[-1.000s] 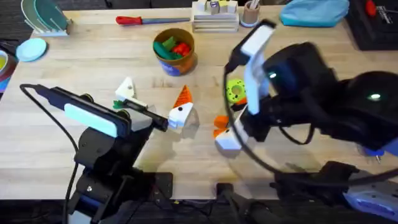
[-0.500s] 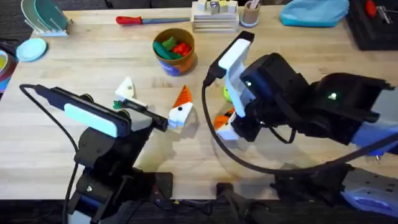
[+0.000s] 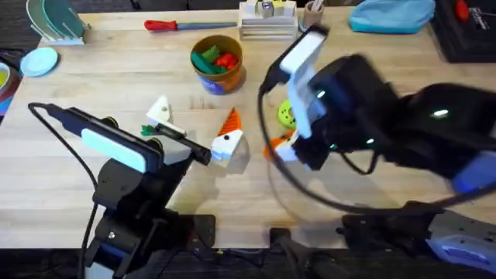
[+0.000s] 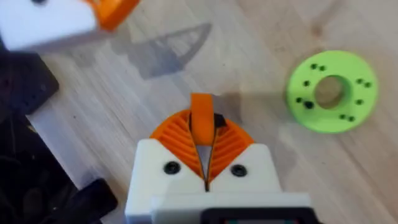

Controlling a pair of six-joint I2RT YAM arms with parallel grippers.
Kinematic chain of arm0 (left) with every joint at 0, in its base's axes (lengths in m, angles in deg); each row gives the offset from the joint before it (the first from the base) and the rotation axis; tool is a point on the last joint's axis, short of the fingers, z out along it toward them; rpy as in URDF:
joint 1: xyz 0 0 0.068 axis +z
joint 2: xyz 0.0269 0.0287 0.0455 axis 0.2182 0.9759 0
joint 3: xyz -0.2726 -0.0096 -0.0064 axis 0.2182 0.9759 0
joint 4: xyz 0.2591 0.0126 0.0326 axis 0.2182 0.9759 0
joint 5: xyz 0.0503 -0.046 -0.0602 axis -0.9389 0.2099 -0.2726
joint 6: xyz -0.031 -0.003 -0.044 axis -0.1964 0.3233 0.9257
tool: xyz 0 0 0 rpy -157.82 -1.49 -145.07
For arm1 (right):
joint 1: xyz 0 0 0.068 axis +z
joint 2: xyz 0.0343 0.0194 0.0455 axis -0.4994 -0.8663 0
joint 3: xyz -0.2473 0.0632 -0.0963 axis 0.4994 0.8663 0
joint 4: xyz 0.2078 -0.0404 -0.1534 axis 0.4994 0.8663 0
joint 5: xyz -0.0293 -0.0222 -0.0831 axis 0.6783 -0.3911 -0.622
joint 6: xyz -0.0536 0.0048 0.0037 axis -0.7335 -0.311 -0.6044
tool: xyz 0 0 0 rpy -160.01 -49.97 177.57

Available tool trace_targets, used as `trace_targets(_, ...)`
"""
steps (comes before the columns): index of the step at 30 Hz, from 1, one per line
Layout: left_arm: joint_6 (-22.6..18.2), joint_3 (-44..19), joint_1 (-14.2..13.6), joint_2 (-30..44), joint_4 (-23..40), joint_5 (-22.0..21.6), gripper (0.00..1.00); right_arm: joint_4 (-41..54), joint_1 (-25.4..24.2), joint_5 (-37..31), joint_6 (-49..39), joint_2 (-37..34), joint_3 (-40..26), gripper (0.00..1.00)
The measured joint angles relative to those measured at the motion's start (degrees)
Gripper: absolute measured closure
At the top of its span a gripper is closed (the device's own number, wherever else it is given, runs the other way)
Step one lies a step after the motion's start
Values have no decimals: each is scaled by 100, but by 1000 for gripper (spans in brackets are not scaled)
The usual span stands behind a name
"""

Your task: Pick up the gripper from the table and insert it into the empty holder that is missing its gripper. Then pick up a screw, insert it into the mounting hole, and use the screwdriver to tighten it. Finally, clean up the table by picking up the vegetable and placing it into the bucket.

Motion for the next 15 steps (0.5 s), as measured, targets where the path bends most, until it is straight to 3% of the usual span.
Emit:
trace_targets(5, 1, 0, 0, 1, -66, 679, 8, -39, -713, -100, 103, 657, -358, 992)
trace_targets(8, 0, 0, 0, 0, -110, 1379, 8, -325, -1374, 52, 397, 1033, -427, 992)
trace_targets(15, 0, 0, 0, 0, -133, 3095, 8, -464, -2407, 1457, 1197, 872, -456, 992)
